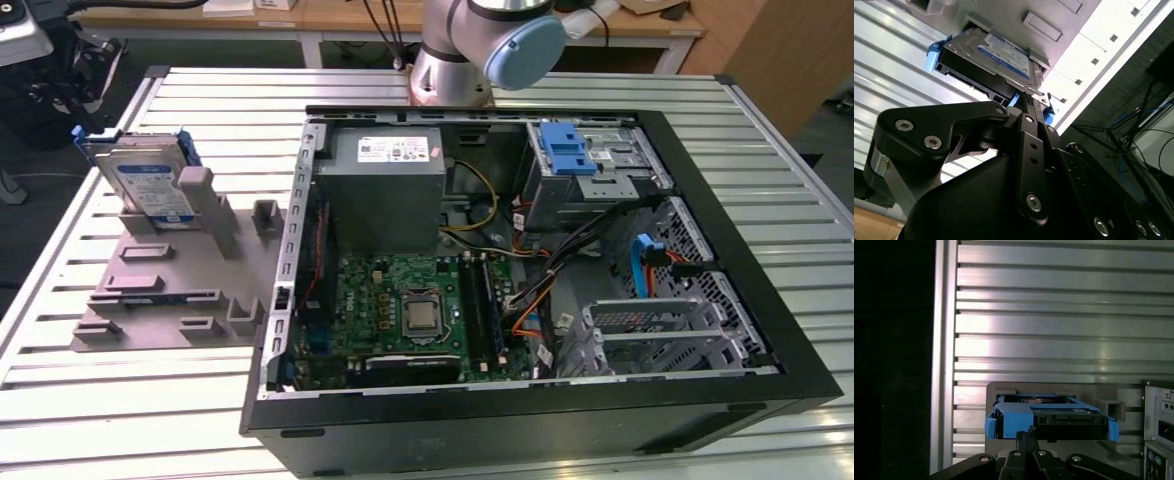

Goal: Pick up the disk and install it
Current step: 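Pick up the disk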

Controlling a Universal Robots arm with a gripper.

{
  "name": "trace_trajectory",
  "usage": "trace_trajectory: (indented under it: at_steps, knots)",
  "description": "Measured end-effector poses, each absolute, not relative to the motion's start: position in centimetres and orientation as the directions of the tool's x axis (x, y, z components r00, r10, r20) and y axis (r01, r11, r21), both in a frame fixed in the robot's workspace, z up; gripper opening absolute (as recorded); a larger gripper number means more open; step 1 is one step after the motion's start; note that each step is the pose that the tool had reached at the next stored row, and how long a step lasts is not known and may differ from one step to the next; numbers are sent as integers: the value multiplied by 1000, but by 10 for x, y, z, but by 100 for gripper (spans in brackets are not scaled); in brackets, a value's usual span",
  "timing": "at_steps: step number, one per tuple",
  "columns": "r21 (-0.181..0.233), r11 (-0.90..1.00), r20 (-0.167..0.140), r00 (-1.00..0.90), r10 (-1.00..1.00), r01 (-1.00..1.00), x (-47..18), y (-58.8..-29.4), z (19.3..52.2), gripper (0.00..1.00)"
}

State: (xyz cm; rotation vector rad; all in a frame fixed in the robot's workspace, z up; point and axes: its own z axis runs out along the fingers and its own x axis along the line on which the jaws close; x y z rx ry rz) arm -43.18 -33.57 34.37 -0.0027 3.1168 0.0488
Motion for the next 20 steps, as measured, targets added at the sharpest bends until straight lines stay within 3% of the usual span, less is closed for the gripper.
trace_trajectory:
  at_steps: [20]
  knots:
    - [31,999,-24,-999,-38,-39,-432,-336,344,11]
